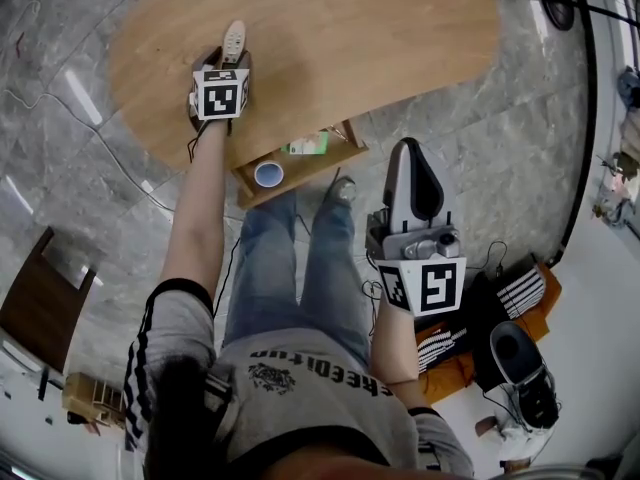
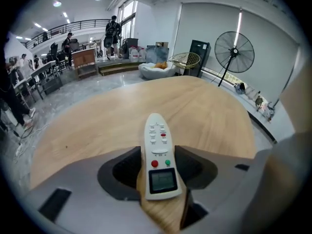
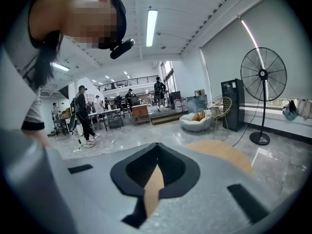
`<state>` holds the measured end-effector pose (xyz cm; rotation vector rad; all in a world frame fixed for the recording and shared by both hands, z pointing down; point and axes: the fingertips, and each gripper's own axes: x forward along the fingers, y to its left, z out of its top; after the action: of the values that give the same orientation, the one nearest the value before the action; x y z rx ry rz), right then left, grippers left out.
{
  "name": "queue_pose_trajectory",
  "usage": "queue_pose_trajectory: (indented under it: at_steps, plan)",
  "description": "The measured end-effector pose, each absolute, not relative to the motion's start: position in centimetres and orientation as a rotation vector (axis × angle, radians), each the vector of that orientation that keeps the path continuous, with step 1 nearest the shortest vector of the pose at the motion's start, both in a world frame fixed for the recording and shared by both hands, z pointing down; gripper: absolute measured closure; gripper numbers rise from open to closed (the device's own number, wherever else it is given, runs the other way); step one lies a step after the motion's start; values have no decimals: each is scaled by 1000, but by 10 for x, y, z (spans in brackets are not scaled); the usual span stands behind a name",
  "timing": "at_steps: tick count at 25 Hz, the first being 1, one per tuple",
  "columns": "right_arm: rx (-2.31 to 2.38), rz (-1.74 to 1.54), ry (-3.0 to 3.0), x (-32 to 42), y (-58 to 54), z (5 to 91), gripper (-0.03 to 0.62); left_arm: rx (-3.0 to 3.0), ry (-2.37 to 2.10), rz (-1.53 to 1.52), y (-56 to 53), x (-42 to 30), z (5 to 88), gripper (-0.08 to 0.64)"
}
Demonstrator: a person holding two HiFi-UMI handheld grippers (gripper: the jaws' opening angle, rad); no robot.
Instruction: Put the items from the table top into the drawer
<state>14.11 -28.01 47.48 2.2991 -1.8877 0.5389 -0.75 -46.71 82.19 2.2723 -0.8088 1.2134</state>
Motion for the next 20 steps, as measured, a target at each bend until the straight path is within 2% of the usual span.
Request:
queue_pose_trajectory:
  at_steps: [2,8,20]
  plan:
    - [2301,542,-1883,142,-278,475,592,2281,-820,1237,-471,-10,826,380]
    - [2295,534,-1905,139,-278,474,592,2335,-809,1205,-470,-9,809,383]
    - [2251,463,-2038,123,-287,451,592,2507,-783,958,-438,-7,708,385]
